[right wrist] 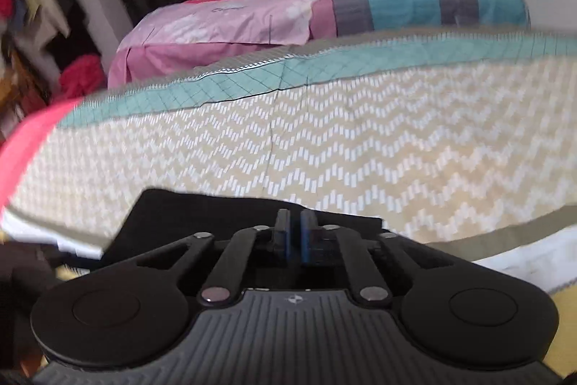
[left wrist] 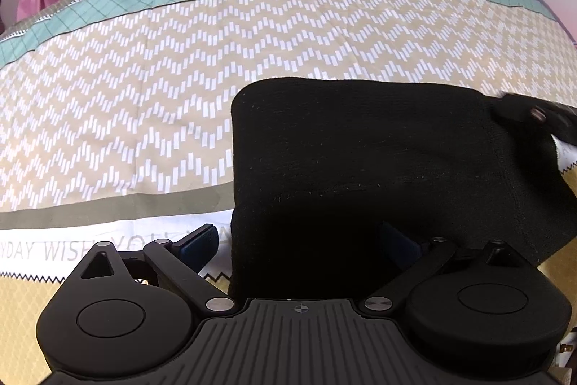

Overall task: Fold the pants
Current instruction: 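Lower the folded pants onto the yellow sheet and open both grippers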

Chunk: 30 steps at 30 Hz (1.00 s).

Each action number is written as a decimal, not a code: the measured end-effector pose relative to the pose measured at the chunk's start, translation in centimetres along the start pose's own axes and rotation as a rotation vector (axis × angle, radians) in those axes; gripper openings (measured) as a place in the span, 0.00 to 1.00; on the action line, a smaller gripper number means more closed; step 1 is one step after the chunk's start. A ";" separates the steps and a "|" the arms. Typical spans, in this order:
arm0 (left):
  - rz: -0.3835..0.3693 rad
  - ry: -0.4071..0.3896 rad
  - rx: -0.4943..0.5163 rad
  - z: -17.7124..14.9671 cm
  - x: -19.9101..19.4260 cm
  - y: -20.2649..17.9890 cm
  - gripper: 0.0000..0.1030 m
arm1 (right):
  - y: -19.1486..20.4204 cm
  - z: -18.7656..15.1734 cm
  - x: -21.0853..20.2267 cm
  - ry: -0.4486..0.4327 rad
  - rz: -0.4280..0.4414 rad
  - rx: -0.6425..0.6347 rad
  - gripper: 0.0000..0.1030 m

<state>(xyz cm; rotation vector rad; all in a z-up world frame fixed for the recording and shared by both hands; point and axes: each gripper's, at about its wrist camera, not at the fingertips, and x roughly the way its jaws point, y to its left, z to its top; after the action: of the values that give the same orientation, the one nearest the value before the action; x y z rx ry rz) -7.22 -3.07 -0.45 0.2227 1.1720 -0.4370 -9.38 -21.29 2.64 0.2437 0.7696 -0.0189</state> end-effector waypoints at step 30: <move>0.123 0.023 0.050 -2.5 -5.4 -0.8 1.00 | -3.6 -8.0 -7.8 0.191 -0.217 0.196 0.82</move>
<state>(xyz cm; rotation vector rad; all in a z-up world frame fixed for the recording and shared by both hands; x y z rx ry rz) -11.39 -1.68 3.60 0.3421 1.1639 -0.3572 -20.87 -23.52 1.73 0.3507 0.9837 -0.2809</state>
